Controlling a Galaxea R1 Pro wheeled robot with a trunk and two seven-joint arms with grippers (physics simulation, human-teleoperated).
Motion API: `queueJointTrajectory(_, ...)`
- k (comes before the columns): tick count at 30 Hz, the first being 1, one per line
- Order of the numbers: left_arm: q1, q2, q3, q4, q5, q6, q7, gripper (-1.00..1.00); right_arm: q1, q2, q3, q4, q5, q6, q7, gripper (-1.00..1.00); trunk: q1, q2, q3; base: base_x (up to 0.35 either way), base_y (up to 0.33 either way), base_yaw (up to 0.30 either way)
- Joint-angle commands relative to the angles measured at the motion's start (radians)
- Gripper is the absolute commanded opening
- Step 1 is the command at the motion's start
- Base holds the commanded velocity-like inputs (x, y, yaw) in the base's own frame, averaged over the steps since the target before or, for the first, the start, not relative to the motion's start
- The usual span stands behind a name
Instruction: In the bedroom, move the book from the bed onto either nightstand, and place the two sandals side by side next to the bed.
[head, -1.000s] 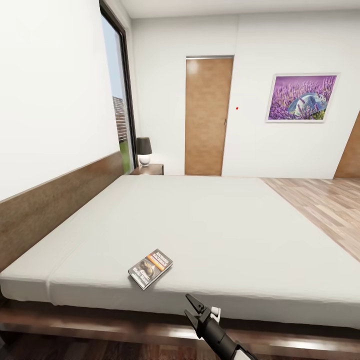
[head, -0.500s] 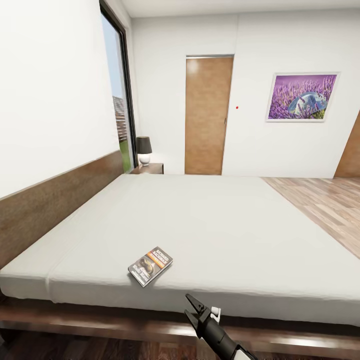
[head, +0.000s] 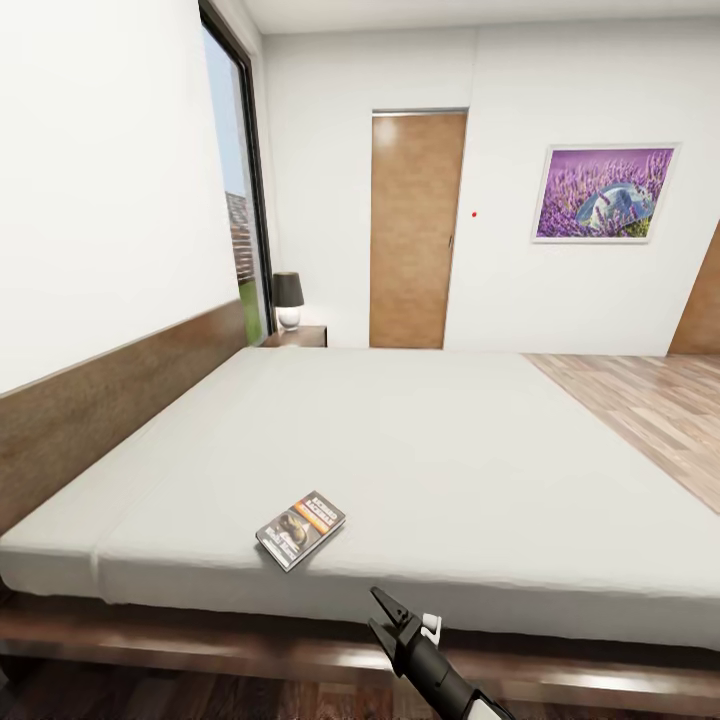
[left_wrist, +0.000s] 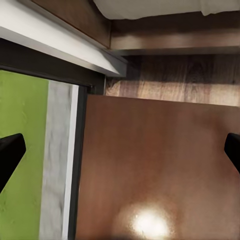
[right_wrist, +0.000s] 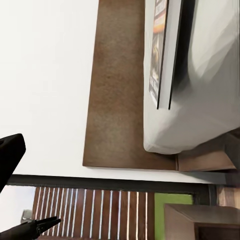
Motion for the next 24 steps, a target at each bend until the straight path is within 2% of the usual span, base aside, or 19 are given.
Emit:
queueJointTrajectory(1,-0.009,0.0,-0.006,-0.002,0.01,0.002,0.01,1.0,0.0,0.0,0.004,-0.001,-0.009,0.01,0.001,1.0,0.004,-0.008,-0.004,0.0,0.0,0.0)
queueJointTrajectory(14,-0.008,-0.001,-0.005,-0.002,0.01,0.002,0.011,1.0,-0.005,0.002,0.005,-0.002,-0.009,0.01,-0.001,1.0,0.008,-0.015,-0.007,0.0,0.0,0.0)
queueJointTrajectory(24,-0.007,-0.003,-0.004,-0.002,0.01,0.002,0.012,1.0,-0.051,0.004,0.005,-0.001,-0.009,0.01,-0.013,1.0,0.008,-0.015,-0.007,0.0,0.0,0.0)
